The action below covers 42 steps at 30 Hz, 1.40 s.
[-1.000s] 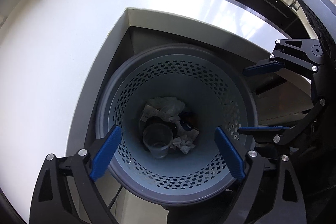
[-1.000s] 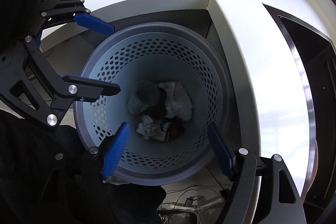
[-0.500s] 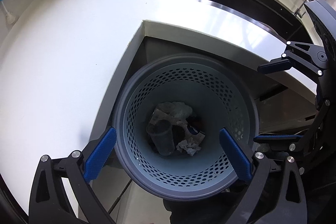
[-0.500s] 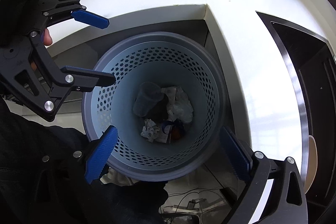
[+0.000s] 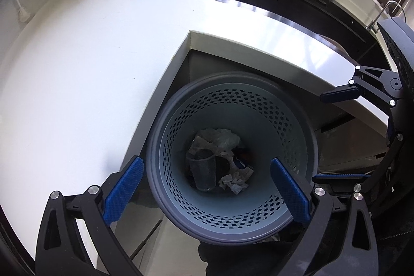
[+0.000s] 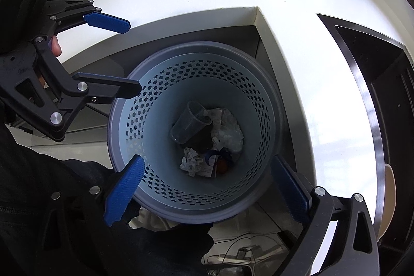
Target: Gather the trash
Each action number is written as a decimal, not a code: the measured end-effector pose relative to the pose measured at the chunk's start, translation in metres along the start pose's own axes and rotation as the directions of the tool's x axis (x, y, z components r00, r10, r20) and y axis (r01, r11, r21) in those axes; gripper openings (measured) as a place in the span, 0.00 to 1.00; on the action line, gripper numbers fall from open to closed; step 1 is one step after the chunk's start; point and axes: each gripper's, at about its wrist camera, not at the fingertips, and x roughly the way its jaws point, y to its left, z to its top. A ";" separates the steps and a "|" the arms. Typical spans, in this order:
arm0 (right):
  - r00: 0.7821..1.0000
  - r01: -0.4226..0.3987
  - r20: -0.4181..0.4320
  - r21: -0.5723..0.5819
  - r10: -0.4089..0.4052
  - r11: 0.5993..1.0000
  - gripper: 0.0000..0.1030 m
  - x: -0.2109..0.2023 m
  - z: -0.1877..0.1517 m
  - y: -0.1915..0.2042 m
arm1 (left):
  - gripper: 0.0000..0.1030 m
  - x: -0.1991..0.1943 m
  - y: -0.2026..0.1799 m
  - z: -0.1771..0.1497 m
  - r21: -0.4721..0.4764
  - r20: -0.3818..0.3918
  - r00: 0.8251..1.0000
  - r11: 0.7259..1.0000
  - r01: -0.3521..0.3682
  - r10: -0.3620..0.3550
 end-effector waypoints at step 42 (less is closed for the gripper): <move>1.000 -0.023 0.016 0.014 0.023 1.000 0.91 -0.008 0.005 -0.008 | 0.93 -0.012 0.008 0.001 -0.086 0.012 0.999 0.995 -0.041 0.042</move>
